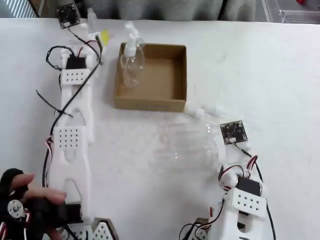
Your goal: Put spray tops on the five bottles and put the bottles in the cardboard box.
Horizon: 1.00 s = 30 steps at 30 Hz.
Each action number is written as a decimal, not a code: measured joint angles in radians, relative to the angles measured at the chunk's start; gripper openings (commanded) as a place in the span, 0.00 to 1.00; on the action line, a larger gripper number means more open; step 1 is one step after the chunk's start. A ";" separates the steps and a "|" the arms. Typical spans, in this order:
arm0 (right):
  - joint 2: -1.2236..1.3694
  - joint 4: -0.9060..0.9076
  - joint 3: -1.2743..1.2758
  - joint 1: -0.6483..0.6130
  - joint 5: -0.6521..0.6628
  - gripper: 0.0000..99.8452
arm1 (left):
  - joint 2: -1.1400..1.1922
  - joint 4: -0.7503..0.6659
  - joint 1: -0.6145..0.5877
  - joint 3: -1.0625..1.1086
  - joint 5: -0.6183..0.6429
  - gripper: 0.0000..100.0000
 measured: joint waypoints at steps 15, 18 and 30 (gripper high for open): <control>0.000 0.000 0.000 0.000 0.000 0.02 | 0.000 0.222 0.000 0.005 -0.012 0.25; 0.000 0.000 0.000 0.000 0.000 0.02 | -0.002 0.311 0.005 0.005 -0.012 0.25; 0.000 0.000 0.000 0.000 0.000 0.02 | -0.041 0.569 -0.038 -0.008 -0.020 0.25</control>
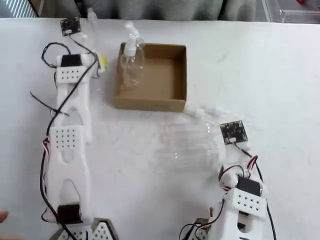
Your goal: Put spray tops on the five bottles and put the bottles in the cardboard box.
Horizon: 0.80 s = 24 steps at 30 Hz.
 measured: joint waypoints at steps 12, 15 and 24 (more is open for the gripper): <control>0.000 0.000 0.000 0.000 0.000 0.02 | -0.008 0.328 -0.060 -0.270 -0.048 0.25; 0.000 0.000 0.000 0.000 0.000 0.02 | -0.009 0.288 -0.060 -0.270 -0.046 0.25; 0.000 0.000 0.000 0.000 0.000 0.02 | -0.009 -0.086 -0.040 -0.146 0.091 0.25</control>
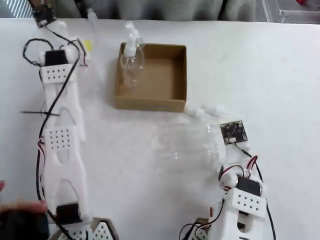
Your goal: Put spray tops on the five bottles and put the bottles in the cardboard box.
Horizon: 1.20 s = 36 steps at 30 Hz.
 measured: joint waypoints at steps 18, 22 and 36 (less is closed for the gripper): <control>0.000 0.000 0.000 0.000 0.000 0.02 | 0.002 -0.686 0.083 0.450 0.040 0.24; 0.000 0.000 0.000 0.000 0.000 0.02 | 0.002 -0.664 0.084 0.436 0.037 0.24; 0.000 0.000 0.000 0.000 0.000 0.02 | 0.006 -0.477 0.089 0.284 0.031 0.02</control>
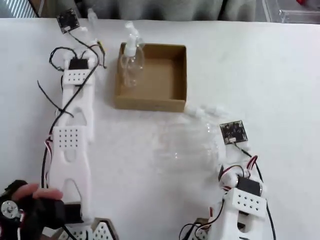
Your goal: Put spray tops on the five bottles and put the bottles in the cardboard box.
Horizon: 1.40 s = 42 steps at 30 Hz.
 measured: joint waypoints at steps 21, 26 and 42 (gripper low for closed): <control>0.000 0.000 0.000 0.000 0.000 0.02 | -0.048 0.143 -0.066 0.000 0.000 0.16; 0.000 0.000 0.000 0.000 0.000 0.02 | -0.048 0.130 -0.057 0.000 0.000 0.27; 0.000 0.000 0.000 0.000 0.000 0.02 | 0.087 -0.172 0.000 -0.009 0.020 0.04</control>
